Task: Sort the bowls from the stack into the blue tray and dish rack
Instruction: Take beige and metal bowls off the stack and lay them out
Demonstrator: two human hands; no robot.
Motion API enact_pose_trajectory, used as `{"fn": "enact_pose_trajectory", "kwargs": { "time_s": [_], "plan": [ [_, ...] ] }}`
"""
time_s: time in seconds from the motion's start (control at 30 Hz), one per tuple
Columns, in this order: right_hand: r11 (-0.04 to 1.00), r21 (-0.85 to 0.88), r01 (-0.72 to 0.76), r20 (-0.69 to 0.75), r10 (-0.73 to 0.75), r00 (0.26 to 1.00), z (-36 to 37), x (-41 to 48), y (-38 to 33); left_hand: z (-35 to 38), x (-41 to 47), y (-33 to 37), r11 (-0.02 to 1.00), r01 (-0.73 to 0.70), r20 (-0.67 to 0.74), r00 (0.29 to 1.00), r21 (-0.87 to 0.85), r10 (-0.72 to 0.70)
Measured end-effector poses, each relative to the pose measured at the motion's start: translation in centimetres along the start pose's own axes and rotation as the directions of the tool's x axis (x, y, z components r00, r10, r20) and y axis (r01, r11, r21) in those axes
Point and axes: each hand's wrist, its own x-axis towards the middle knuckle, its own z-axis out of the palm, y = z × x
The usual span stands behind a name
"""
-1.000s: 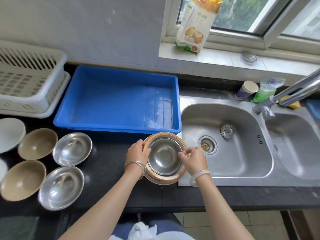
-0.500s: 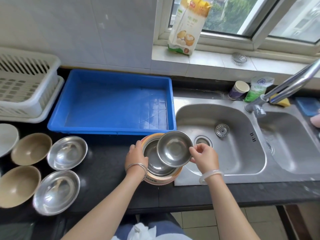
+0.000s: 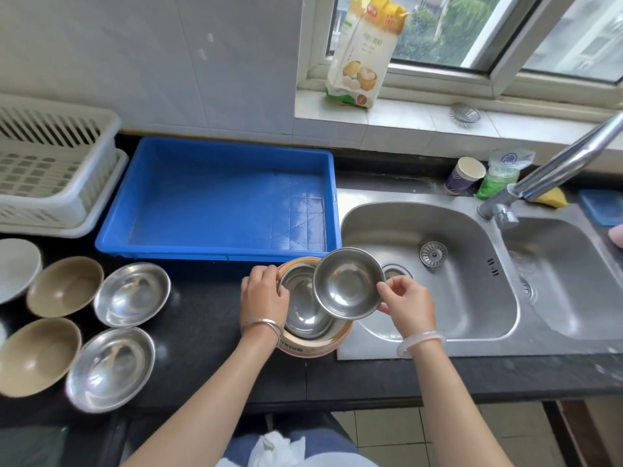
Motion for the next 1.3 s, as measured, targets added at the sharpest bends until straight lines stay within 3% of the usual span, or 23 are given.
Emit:
{"fn": "enact_pose_trajectory", "kwargs": {
  "time_s": [0.23,0.53,0.93,1.3],
  "plan": [
    [0.987,0.158,0.002,0.039,-0.009,0.999,-0.4,0.3,-1.2,-1.5,0.6,0.8,0.988,0.049,-0.045,0.997,-0.147,-0.056],
    [0.959,0.284,0.021,0.25,-0.095,0.964,2.0,0.3,-5.7,-7.1,0.7,-2.6,0.954,0.163,-0.078,0.979,-0.251,-0.188],
    [0.98,-0.099,0.175,0.551,-0.093,0.829,16.0,-0.6,-8.8,-9.7,-4.3,-12.7,0.877,0.421,-0.079,0.89,-0.23,-0.448],
    [0.849,-0.428,0.311,0.557,-0.024,0.83,22.6,-0.8,-8.4,-8.1,-4.0,-14.5,0.841,0.497,0.005,0.861,-0.211,-0.508]
  ]
}}
